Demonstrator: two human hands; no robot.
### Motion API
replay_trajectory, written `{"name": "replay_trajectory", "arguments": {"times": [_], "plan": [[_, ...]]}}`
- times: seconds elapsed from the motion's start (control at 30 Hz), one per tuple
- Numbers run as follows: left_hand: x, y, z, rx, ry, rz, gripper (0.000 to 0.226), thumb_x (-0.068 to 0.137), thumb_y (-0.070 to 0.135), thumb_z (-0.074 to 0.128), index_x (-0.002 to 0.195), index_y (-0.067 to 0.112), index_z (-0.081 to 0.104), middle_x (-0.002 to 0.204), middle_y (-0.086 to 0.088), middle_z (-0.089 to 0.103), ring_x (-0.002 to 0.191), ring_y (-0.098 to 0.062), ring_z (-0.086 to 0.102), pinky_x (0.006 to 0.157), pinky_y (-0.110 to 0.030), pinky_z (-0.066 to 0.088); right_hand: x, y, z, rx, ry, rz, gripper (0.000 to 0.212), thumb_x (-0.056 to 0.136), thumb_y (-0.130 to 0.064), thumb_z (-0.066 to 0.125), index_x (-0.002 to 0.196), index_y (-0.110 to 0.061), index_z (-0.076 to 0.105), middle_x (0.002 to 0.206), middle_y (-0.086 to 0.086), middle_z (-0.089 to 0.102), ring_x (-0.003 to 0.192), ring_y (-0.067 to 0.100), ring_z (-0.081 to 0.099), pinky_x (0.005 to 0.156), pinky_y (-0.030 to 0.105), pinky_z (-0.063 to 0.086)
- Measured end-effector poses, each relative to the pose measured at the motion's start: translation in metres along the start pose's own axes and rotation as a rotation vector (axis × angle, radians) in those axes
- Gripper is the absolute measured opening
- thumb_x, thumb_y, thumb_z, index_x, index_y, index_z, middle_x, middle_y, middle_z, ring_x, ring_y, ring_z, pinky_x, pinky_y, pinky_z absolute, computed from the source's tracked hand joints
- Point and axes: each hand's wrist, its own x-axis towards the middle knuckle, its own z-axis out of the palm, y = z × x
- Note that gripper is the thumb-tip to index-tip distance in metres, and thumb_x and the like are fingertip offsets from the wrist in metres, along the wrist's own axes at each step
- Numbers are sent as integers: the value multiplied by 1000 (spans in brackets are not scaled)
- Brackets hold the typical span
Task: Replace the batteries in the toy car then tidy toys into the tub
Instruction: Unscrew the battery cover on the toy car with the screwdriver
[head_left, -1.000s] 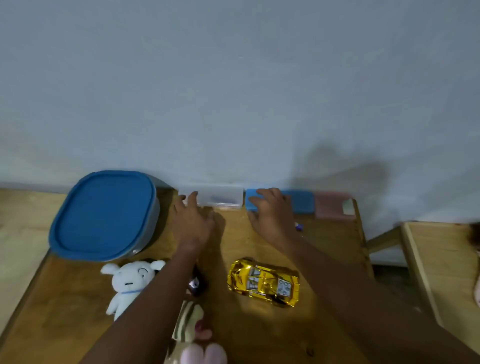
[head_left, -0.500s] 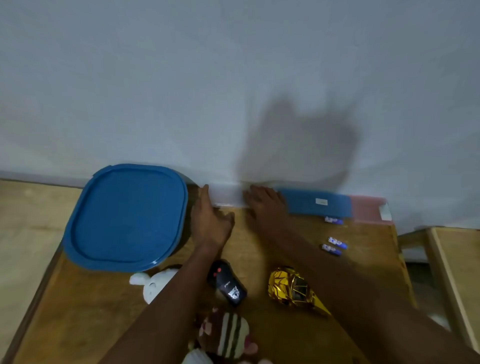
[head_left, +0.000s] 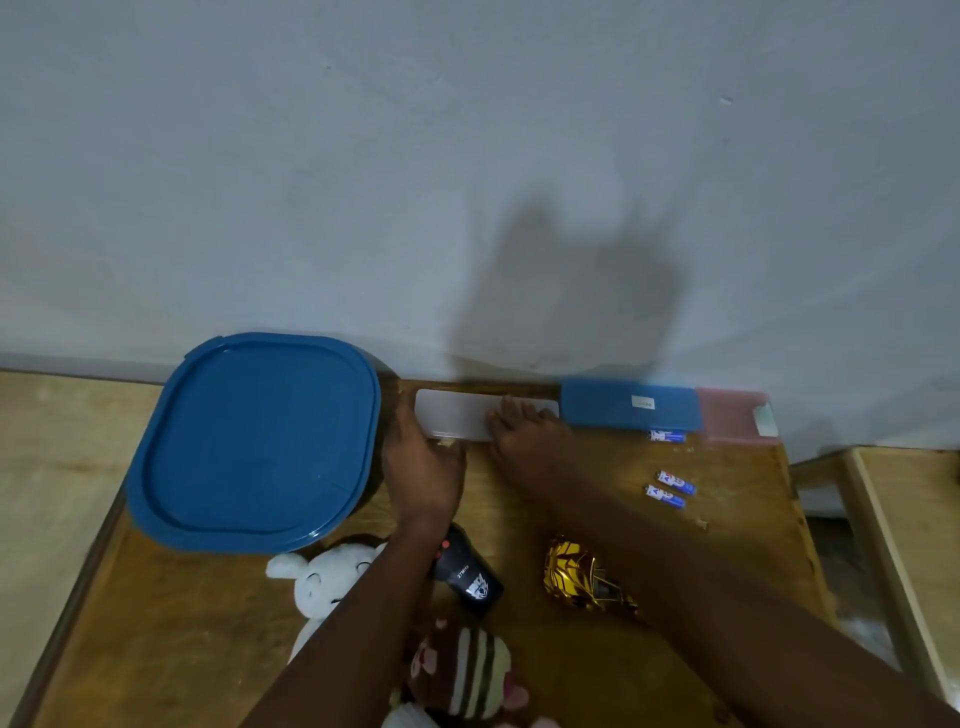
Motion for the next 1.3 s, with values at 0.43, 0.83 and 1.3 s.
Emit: {"name": "replay_trajectory", "arguments": {"times": [0.43, 0.83, 1.3], "plan": [[-4, 7, -3, -52, 18, -47, 93, 74, 12, 88, 149, 22, 32, 119, -5, 66, 102, -24, 65, 81, -27, 46, 19, 24, -55, 133, -99, -98, 35, 88, -39, 57, 107, -12, 68, 100, 15, 69, 91, 34, 66, 73, 35, 46], [-2, -5, -16, 280, -188, 48, 17, 87, 19, 72, 103, 14, 67, 109, -6, 56, 96, -19, 53, 78, -27, 42, 34, 46, -63, 360, 253, 95, 30, 91, -29, 60, 117, -18, 70, 112, 5, 71, 102, 27, 65, 83, 40, 55], [6, -2, -27, 298, -163, 150, 12, 92, -2, 57, 91, 6, 66, 94, -11, 66, 80, -20, 61, 67, -29, 47, 21, 23, -19, 472, -58, 134, 30, 87, -46, 65, 104, -23, 74, 93, 3, 71, 88, 22, 66, 75, 38, 56]]}}
